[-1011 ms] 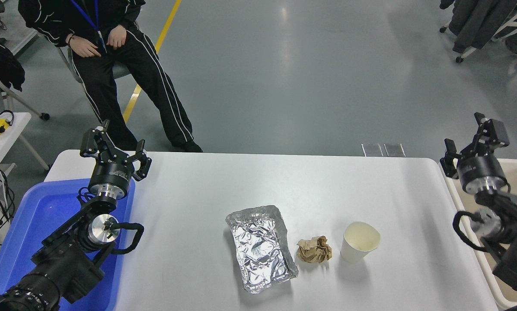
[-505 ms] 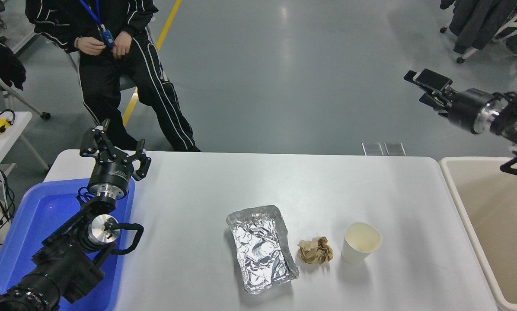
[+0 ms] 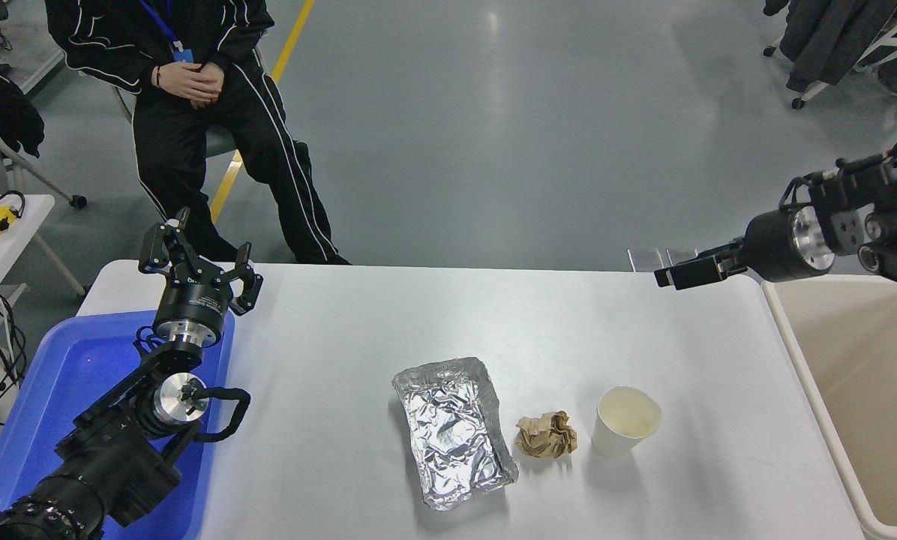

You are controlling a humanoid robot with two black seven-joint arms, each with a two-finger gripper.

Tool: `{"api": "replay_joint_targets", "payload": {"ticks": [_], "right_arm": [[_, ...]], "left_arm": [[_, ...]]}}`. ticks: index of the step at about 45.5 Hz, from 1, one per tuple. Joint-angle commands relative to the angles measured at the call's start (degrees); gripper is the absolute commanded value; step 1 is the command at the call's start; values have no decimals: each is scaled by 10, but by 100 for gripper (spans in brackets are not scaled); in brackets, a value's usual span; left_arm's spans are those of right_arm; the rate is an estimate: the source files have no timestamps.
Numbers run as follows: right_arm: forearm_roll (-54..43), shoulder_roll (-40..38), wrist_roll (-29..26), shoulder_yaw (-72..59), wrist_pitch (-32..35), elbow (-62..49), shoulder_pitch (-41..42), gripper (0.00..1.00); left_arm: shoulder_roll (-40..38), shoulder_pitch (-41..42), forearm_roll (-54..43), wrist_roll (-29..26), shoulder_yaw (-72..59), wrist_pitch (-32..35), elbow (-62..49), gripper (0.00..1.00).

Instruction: Dispose of the paper cup in the dustbin

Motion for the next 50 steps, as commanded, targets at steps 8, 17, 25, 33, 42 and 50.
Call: {"api": "replay_joint_targets", "payload": {"ticks": [8,17,25,33,42,50], "right_arm": [[-53,61,1,-21,-1,42,-54,99],[-50,75,1,-20,-4,37,-71,99],[-35,68,0,-11,-22,20,-120,98],[66,68,0,-10,-28,-29,-156,99],[64,68,1,-15,-58,-28,-176,86],[41,74,3,-19,-97,-35,-192,63]], "left_arm": [[0,0,0,0,0,0,0,100],[0,0,0,0,0,0,0,100],[0,0,0,0,0,0,0,100],[0,0,0,0,0,0,0,100],[0,0,0,0,0,0,0,100],[0,0,0,0,0,0,0,100]]}}
